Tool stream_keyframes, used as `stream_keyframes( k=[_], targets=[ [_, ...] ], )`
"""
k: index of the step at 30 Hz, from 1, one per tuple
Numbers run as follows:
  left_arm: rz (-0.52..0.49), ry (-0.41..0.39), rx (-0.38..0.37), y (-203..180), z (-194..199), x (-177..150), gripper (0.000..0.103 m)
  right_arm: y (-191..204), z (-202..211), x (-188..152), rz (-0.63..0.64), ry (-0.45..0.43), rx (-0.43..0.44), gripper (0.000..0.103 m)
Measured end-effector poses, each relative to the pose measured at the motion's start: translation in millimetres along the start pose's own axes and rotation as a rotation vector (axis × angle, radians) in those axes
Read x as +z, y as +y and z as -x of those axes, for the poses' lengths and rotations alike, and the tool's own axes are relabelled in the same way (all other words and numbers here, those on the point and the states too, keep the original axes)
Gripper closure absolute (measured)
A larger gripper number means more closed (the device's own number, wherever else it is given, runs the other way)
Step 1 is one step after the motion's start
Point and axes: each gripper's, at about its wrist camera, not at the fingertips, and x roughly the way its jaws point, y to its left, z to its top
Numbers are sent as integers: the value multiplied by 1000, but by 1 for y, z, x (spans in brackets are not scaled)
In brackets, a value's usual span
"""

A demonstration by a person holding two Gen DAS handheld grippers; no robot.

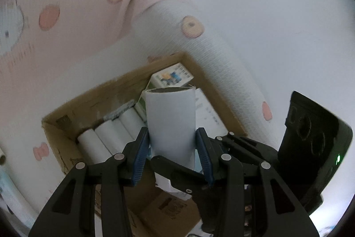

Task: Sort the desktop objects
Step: 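Lift the third white tube with both grippers and carry it over the box, then lower the tube beside the white rolls with the right gripper while the left gripper opens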

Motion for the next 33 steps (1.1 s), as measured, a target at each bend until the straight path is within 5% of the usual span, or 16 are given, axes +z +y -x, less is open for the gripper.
stream_keyframes(
  k=[14,33],
  targets=[
    [120,149,27,33,-50,8,56,-14,-49,-2,65,183,-91,60],
    [286,166,-30,78,-76,4,56,-17,-90,-2,140,341,-162,60]
  ],
)
